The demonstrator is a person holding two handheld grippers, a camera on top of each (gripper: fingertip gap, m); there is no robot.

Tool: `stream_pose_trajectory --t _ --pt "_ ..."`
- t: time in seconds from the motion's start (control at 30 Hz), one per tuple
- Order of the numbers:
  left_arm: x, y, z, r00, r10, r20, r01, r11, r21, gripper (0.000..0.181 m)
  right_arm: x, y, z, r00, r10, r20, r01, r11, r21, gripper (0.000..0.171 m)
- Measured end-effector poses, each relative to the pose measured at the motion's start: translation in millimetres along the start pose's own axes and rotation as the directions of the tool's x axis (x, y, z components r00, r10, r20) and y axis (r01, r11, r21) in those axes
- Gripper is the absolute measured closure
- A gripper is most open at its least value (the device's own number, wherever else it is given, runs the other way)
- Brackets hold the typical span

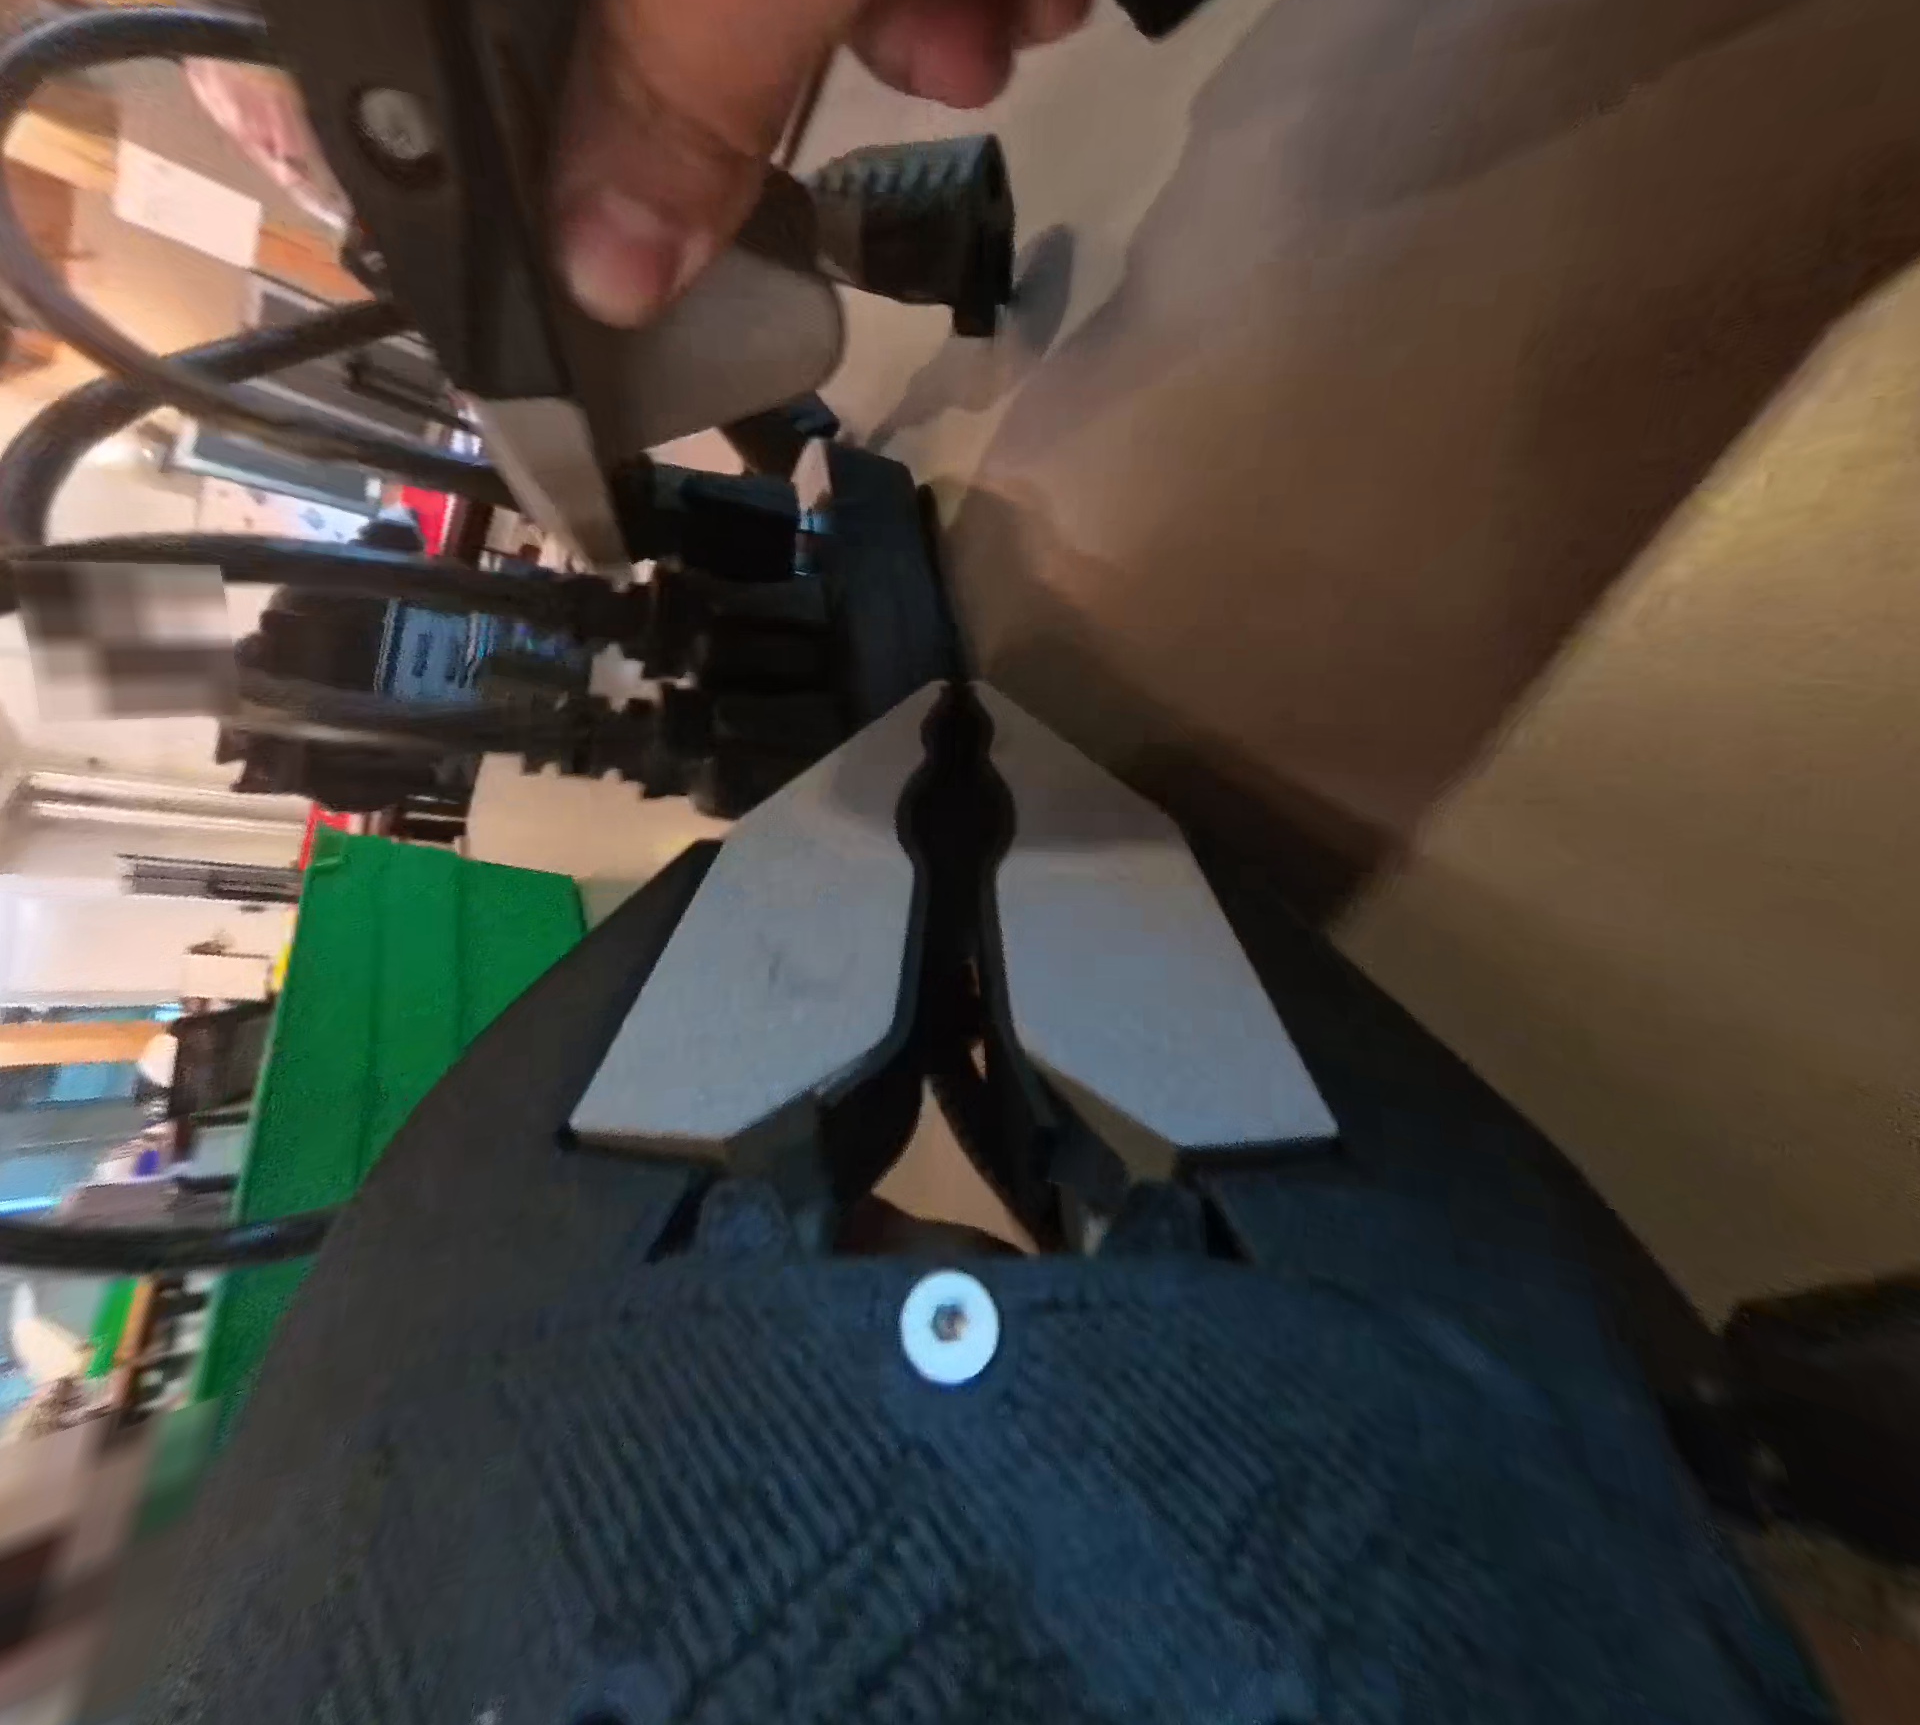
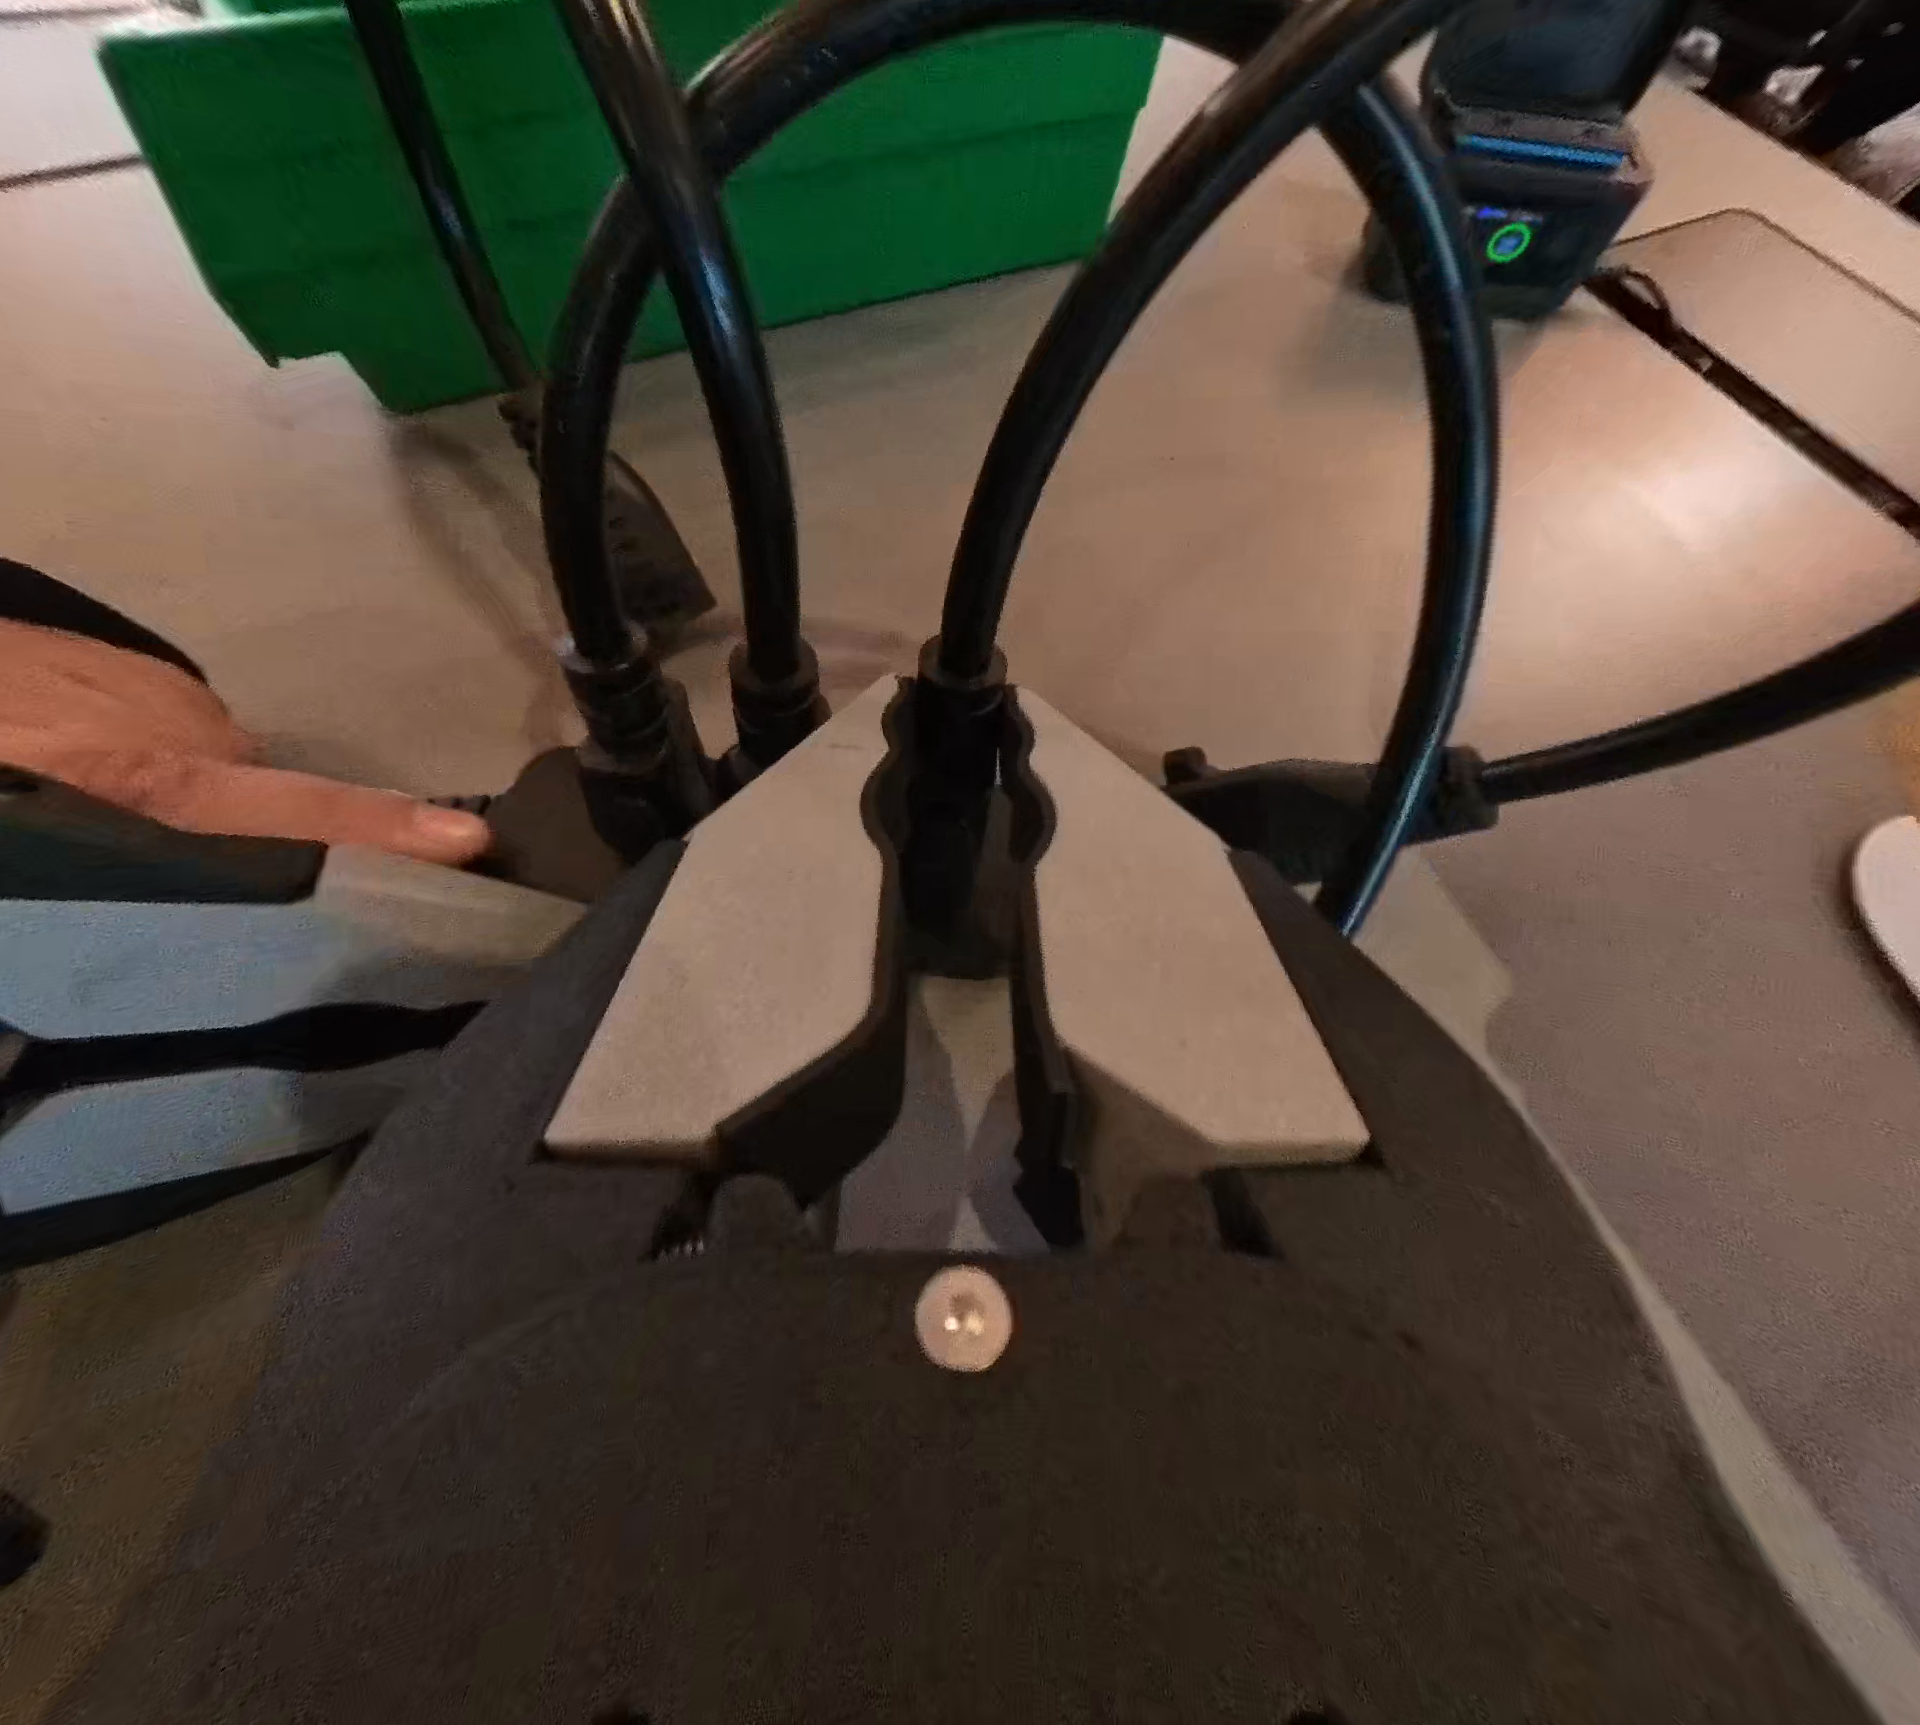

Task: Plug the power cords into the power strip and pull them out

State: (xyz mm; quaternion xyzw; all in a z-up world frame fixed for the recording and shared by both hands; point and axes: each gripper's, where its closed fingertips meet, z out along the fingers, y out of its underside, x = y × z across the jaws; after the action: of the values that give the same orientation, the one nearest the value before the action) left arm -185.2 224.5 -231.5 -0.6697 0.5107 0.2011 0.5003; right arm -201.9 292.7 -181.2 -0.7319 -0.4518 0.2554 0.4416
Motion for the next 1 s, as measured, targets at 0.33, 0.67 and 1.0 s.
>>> stream_pose_trajectory --t 0.33,0.67,1.0 --pt "-44.4 9.1 -29.8 0.796 -0.604 -0.02 0.605 0.795 0.049 0.16 -5.6 4.4 -10.3 0.988 0.126 0.085 -0.129 0.991 0.039 0.156" --pt "-37.8 -23.0 2.8 0.622 -0.749 -0.228 0.771 0.637 0.011 0.159 -26.4 8.9 -21.4 0.975 0.138 0.172 -0.148 0.988 0.046 0.155" --pt "-32.0 -29.7 1.1 0.642 -0.655 -0.399 0.712 0.702 -0.005 0.159 -26.9 5.8 -23.3 0.98 0.096 0.175 -0.117 0.986 0.119 0.156"
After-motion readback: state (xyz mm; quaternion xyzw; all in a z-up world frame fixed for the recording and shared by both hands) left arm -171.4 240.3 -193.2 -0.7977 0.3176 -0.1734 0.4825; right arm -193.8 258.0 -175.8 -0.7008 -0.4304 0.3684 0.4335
